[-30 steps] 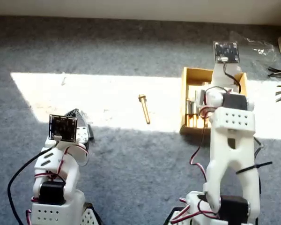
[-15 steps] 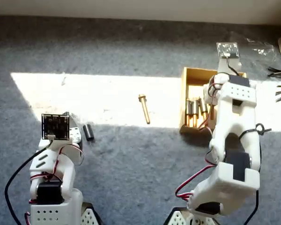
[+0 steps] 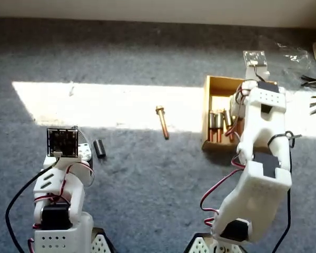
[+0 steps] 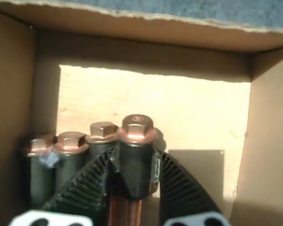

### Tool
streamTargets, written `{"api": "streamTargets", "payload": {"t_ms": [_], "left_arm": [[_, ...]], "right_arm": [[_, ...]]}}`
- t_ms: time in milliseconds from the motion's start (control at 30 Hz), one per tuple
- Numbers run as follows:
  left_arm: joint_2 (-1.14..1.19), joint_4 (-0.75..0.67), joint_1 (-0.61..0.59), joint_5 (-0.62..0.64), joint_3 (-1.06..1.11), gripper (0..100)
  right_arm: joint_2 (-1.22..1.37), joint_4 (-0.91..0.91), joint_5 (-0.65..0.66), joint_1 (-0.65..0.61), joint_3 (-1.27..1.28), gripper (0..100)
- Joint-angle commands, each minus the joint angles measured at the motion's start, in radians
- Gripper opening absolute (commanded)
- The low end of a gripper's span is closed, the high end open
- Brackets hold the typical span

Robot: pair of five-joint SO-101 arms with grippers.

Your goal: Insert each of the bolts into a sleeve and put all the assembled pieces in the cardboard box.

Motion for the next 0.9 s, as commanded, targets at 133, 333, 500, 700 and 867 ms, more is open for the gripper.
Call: {"api": "streamTargets", "payload": {"t_ms": [133, 333, 500, 700, 867], "left_arm": [[-0.008, -0.002, -0.002, -0.002, -0.013, 1], [-0.008, -0.002, -0.002, -0.002, -0.013, 1], [-0.008, -0.002, -0.002, -0.002, -0.012, 1], [-0.010, -0.002, -0.002, -0.002, -0.012, 1], [-0.012, -0.002, 0.007, -0.002, -0.012, 1]], "right_arm": [[0.015, 0.002, 0.025, 0.028, -0.054, 1.0], [0.015, 0.004, 0.025, 0.030, -0.054, 1.2], [0.015, 0.004, 0.025, 0.030, -0.054, 14.0], [0.010, 0.004, 0.026, 0.030, -0.054, 19.7], [-0.007, 0.004, 0.026, 0.030, -0.056, 19.7]]}}
